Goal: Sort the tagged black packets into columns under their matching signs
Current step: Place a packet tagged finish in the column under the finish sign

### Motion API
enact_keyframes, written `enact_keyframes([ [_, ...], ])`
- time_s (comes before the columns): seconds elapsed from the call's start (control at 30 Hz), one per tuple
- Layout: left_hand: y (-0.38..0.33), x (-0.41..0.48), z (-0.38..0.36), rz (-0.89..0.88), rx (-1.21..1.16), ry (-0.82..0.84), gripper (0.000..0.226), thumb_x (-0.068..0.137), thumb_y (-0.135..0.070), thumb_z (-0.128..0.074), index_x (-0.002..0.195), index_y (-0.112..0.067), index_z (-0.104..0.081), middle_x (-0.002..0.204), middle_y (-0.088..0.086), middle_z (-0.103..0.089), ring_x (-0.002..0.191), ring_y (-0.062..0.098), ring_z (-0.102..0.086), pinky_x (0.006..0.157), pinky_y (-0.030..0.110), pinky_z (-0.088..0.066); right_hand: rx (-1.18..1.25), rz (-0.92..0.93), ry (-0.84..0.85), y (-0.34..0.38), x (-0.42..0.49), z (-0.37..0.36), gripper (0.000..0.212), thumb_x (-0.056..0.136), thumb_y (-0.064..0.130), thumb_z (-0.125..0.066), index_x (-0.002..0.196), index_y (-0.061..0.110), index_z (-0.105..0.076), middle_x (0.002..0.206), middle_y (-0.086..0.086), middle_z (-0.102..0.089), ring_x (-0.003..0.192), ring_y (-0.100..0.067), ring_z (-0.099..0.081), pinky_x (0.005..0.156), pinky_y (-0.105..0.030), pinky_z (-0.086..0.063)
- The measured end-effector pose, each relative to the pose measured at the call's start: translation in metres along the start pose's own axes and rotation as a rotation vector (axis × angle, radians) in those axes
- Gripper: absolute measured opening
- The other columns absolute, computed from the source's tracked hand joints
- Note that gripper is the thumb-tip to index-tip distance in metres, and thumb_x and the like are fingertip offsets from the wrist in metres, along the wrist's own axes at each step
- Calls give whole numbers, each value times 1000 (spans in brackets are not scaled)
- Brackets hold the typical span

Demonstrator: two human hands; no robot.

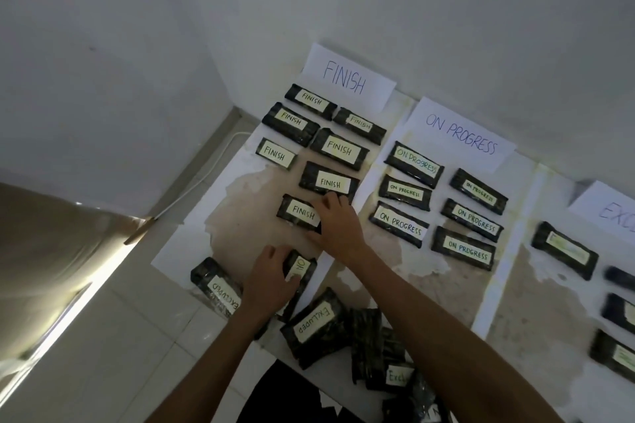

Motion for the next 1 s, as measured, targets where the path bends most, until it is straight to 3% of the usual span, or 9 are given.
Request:
enact_keyframes([
  [0.17,-2,7,-8,16,-39,34,44,78,-11,-65,120,-8,-53,108,10,-51,93,22,-51,76,29,-42,60,-32,7,-7,-13,13,68,72,43,-70,129,13,-46,123,-15,-43,103,-31,-45,83,-40,-45],
  [0.3,-7,20,-4,-2,9,74,15,78,-15,-65,89,-8,-57,90,6,-47,79,21,-49,65,26,-33,134,-77,-40,-13,-35,27,60,77,34,-67,129,13,-46,121,-16,-45,102,-31,-46,85,-38,-42],
  [0.43,-12,17,-11,-97,238,142,48,73,-39,-68,111,-15,-51,103,5,-48,93,24,-50,70,32,-43,228,-147,-56,-18,-56,23,53,81,26,-62,130,11,-47,118,-15,-46,106,-32,-45,90,-41,-43],
  [0.53,-19,8,-19,-127,319,153,55,72,-39,-68,118,-18,-48,108,6,-48,98,25,-50,74,37,-48,292,-196,-29,-19,-67,18,52,81,23,-61,130,11,-48,120,-13,-46,111,-30,-42,93,-40,-42],
  [0.63,-22,9,-20,-105,236,168,39,75,-33,-68,107,-15,-54,100,4,-48,90,24,-52,68,33,-46,343,-224,-11,-21,-76,14,48,80,21,-60,127,13,-52,119,-10,-48,109,-27,-43,93,-39,-42],
  [0.73,-27,13,-7,-64,-11,92,18,81,-29,-66,86,-14,-56,83,0,-52,76,17,-54,60,26,-42,468,-240,19,-22,-82,14,41,83,18,-61,123,13,-56,115,-7,-53,105,-22,-50,92,-39,-46],
  [0.83,-41,15,14,-23,-232,-23,10,85,-23,-64,90,-17,-58,84,-5,-61,78,6,-57,66,20,-45,595,-246,81,-13,-87,16,49,81,28,-68,126,18,-52,115,-3,-55,94,-14,-55,83,-29,-50],
  [0.9,-47,15,21,26,-339,-69,12,84,-21,-65,92,-16,-57,86,-5,-62,80,7,-58,68,23,-49,609,-223,87,-4,-90,18,61,77,36,-72,132,25,-45,118,2,-52,94,-9,-51,79,-21,-46],
  [1.0,-46,17,14,132,-516,-80,15,84,-22,-66,94,-17,-56,91,0,-63,85,14,-61,74,33,-55,566,-204,23,0,-93,24,68,76,35,-72,135,25,-41,120,-1,-50,105,-15,-51,86,-28,-48],
])
Point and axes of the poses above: each hand's wrist, its own x-axis towards the middle knuckle, its own z-axis out of the back of the hand, y = z × x, the point moved 8 cm from there along x, towards the middle knuckle
